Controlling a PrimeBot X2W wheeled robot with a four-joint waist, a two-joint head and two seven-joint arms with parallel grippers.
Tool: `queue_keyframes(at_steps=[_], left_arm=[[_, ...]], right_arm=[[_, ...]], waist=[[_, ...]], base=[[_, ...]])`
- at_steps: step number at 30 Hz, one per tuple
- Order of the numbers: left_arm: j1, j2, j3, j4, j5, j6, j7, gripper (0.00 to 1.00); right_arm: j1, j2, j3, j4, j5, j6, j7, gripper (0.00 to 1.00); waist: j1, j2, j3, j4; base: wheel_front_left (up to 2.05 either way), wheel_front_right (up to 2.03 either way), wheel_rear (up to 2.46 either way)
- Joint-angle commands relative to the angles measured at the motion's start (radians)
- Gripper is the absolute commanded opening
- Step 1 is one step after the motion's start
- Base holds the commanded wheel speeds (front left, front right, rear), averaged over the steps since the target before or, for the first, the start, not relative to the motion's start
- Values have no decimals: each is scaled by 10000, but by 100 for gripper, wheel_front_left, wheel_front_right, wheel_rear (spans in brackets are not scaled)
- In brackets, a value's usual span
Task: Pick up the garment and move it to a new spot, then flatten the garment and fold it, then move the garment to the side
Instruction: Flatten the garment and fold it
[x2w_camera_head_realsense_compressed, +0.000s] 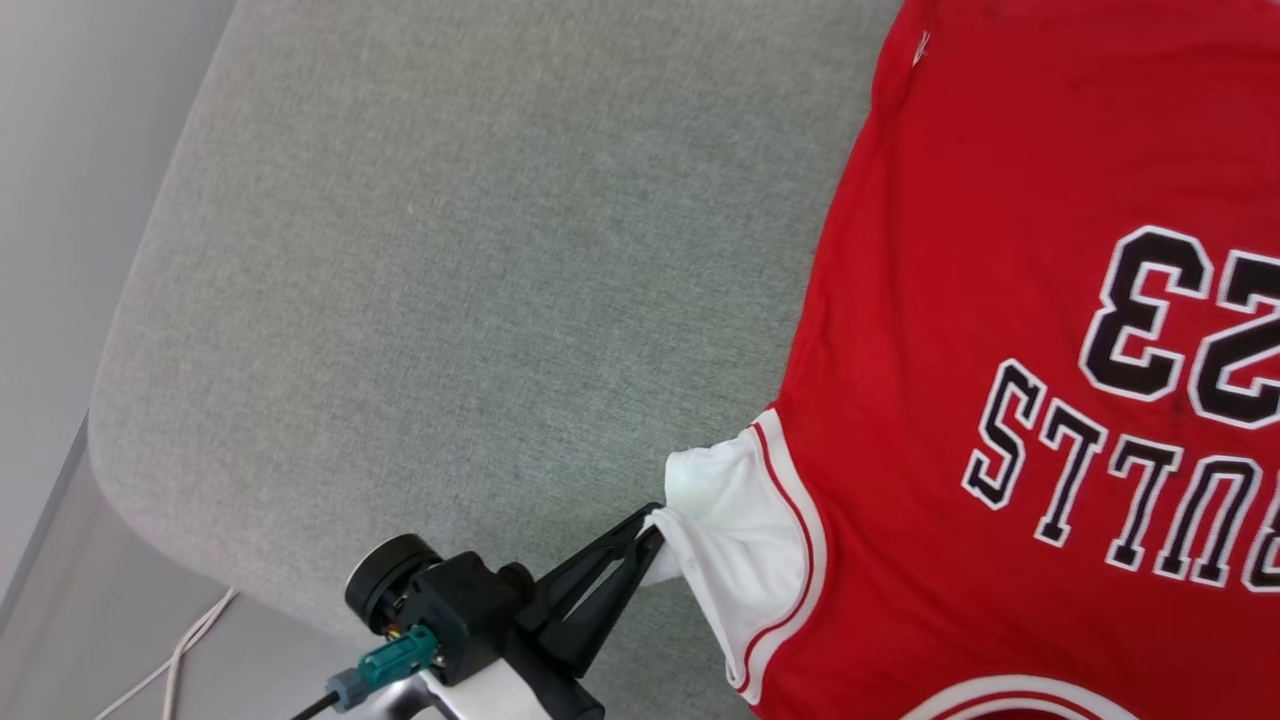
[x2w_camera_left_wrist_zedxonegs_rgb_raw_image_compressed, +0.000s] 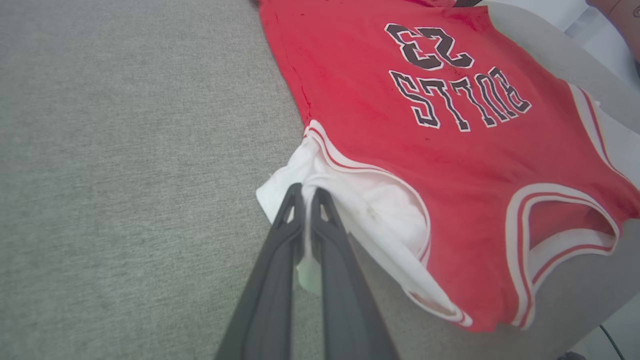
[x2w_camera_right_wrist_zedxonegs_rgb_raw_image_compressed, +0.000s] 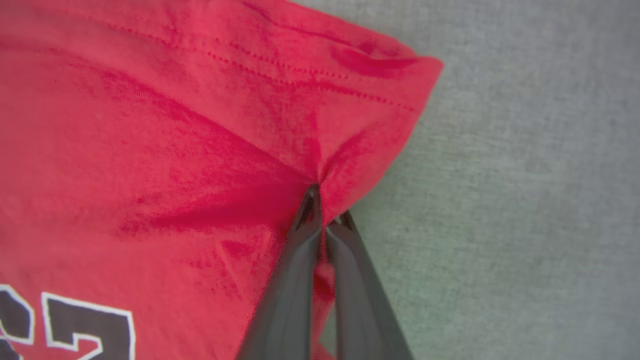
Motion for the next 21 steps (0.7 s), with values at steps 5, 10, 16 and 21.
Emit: queue_keyframes(at_steps=[5,10,16,21], left_arm=[[530,358,377,130,-396,324,-37,0],[976,558,662,332,-721,524,-103,0],[1483,851,957,378,-907,911,-167,0],[1697,929,1141,415,-971,1163,-219,0]], right_arm=[[2270,141,135,356,606,-5,-271,0],[3669,25,750,-52,1505,-4,-652,0],[5431,-71,1280,-1137,2844,-4,-1098,0],[6879,-135,1240,-2037,3494,-4,-1361,0]], waist=[[-1,0,-1623,-1230],[-1,0,-2620,-2011],[-1,0,-3514,-2985],[-1,0,-3918,-3614]], base=[[0,0,0],[0,0,0],[0,0,0],[0,0,0]])
